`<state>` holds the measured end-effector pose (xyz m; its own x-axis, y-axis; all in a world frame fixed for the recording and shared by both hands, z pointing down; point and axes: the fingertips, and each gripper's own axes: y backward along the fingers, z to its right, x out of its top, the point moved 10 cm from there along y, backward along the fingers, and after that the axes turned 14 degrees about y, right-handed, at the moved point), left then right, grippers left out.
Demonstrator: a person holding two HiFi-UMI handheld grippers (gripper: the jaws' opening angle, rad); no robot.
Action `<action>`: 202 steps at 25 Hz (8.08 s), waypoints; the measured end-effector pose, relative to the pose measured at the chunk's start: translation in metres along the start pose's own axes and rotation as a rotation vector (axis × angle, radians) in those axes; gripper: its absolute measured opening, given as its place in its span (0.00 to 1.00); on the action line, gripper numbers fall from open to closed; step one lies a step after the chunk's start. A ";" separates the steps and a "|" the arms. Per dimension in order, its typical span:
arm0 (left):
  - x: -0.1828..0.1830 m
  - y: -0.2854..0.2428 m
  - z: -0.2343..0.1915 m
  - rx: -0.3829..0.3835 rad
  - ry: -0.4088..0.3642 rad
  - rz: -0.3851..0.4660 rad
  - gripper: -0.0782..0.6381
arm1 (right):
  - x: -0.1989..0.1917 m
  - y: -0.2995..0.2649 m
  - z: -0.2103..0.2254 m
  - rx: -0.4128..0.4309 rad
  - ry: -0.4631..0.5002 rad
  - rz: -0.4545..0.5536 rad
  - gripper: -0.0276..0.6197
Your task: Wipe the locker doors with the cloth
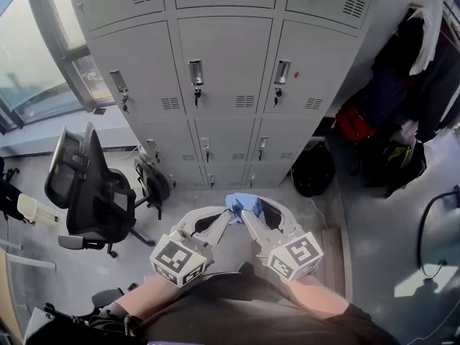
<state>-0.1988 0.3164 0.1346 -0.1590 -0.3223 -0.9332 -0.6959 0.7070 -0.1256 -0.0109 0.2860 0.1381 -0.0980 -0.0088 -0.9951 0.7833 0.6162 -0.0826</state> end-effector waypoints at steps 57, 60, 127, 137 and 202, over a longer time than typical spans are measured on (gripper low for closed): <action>0.036 -0.130 -0.143 -0.189 -0.032 -0.079 0.12 | -0.056 -0.103 0.112 -0.311 0.009 -0.088 0.28; 0.029 -0.152 -0.142 -0.166 -0.021 -0.087 0.12 | -0.073 -0.100 0.139 -0.297 0.002 -0.097 0.28; -0.054 -0.304 -0.116 -0.026 0.075 -0.207 0.12 | -0.245 -0.093 0.445 -0.461 0.099 -0.252 0.28; -0.052 -0.277 -0.133 0.037 0.094 -0.192 0.12 | -0.263 -0.207 0.343 -0.177 0.190 -0.277 0.28; -0.062 -0.310 -0.143 -0.099 0.093 -0.227 0.12 | -0.321 -0.133 0.446 -0.402 0.173 -0.470 0.28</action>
<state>-0.0734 0.0276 0.2796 -0.0518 -0.5251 -0.8495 -0.7855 0.5467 -0.2901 0.1901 -0.1440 0.4443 -0.4984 -0.2433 -0.8321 0.3449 0.8249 -0.4478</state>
